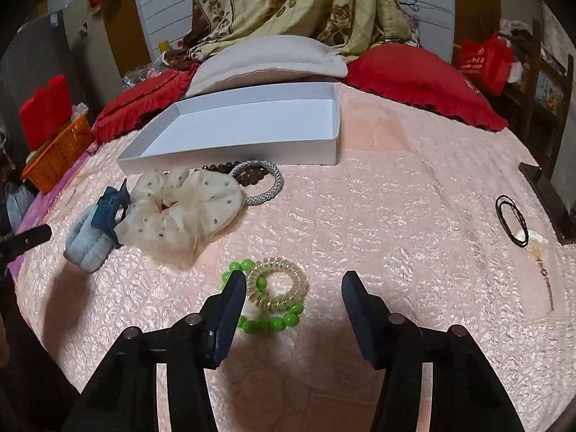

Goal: Organize jewelry
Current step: 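Grasp the grey fuzzy scrunchie with left tool while right tool grasps gold coil tie, then place grey scrunchie in white box with left tool while right tool drops coil tie there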

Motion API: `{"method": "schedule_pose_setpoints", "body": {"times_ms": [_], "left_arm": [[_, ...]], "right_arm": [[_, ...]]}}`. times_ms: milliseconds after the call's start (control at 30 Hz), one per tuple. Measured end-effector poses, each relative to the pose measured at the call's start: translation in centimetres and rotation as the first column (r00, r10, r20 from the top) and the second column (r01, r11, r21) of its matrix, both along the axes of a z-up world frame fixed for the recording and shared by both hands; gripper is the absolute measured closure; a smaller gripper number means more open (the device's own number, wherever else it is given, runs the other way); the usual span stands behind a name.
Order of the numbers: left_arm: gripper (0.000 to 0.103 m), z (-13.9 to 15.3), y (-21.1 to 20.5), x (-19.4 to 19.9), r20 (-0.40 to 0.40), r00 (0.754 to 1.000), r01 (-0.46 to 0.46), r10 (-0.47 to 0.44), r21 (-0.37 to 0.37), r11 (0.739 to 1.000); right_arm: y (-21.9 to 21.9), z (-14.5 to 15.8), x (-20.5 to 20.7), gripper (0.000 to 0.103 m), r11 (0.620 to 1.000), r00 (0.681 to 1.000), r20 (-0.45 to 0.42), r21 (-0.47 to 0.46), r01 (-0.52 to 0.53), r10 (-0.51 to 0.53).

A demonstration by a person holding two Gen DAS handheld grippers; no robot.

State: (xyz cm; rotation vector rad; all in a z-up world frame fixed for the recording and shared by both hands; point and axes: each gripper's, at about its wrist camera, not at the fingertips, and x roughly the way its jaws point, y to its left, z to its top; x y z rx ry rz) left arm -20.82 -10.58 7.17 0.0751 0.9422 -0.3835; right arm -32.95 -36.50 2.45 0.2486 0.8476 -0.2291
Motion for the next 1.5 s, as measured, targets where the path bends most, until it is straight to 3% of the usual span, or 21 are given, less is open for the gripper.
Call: {"method": "schedule_pose_setpoints", "body": {"times_ms": [67, 200, 367, 433, 467, 500, 533, 667, 967, 1233, 1400, 1500], "left_arm": [[0.046, -0.5, -0.3, 0.5, -0.023, 1.0, 0.02, -0.02, -0.012, 1.0], [0.046, -1.8, -1.4, 1.5, -0.07, 0.995, 0.067, -0.069, -0.028, 0.997], [0.046, -3.2, -2.6, 2.8, -0.114, 0.987, 0.114, -0.117, -0.032, 0.993], [0.046, -3.9, -3.0, 3.3, -0.135, 0.982, 0.126, -0.13, -0.036, 0.991], [0.048, -4.2, -3.1, 3.4, -0.149, 0.979, 0.134, -0.139, -0.043, 0.99], [0.069, -4.4, -3.2, 3.5, -0.162, 0.975, 0.142, -0.151, -0.062, 0.988], [0.082, -4.4, -3.2, 3.4, -0.171, 0.972, 0.147, -0.159, -0.077, 0.986], [0.083, -3.2, -2.9, 2.6, -0.16, 0.973, 0.15, -0.165, -0.1, 0.984], [0.083, 3.6, 0.0, 1.1, -0.043, 0.979, 0.187, -0.201, -0.22, 0.957], [0.083, 6.0, -1.0, 7.6, -0.074, 0.981, 0.161, -0.181, -0.22, 0.962], [0.083, 6.1, -3.9, 13.0, -0.073, 0.982, 0.162, -0.175, -0.156, 0.974], [0.083, 4.8, -6.3, 17.1, -0.087, 0.98, 0.168, -0.178, -0.109, 0.98]], "right_arm": [[-0.3, -0.3, 0.5, 0.061, 1.0, 1.0, -0.019, 0.005, -0.009, 0.009], [0.0, -1.3, 1.8, 0.065, 0.999, 0.997, -0.07, -0.03, -0.03, 0.028], [0.0, -2.1, 2.3, 0.066, 0.999, 0.995, -0.096, -0.039, -0.028, 0.024], [-0.1, -2.1, 2.5, 0.072, 0.999, 0.995, -0.095, -0.04, -0.029, 0.025], [0.0, -2.1, 2.5, 0.08, 0.999, 0.995, -0.095, -0.041, -0.034, 0.03], [0.0, -2.1, 2.5, 0.089, 0.998, 0.995, -0.095, -0.04, -0.04, 0.036], [0.2, -2.0, 2.6, 0.09, 0.998, 0.994, -0.099, -0.036, -0.046, 0.043], [0.3, -1.4, 2.5, 0.093, 0.999, 0.996, -0.071, -0.01, -0.049, 0.048], [0.9, 3.9, 3.2, 0.093, 0.997, 0.996, 0.058, 0.035, -0.069, 0.067], [1.2, 7.1, 9.5, 0.093, 0.992, 0.99, 0.098, 0.056, -0.109, 0.103], [-0.7, 6.7, 15.7, 0.093, 0.987, 0.995, 0.067, 0.135, -0.082, 0.073], [-1.7, 5.9, 19.2, 0.093, 0.984, 0.997, 0.04, 0.164, -0.065, 0.06]]}}
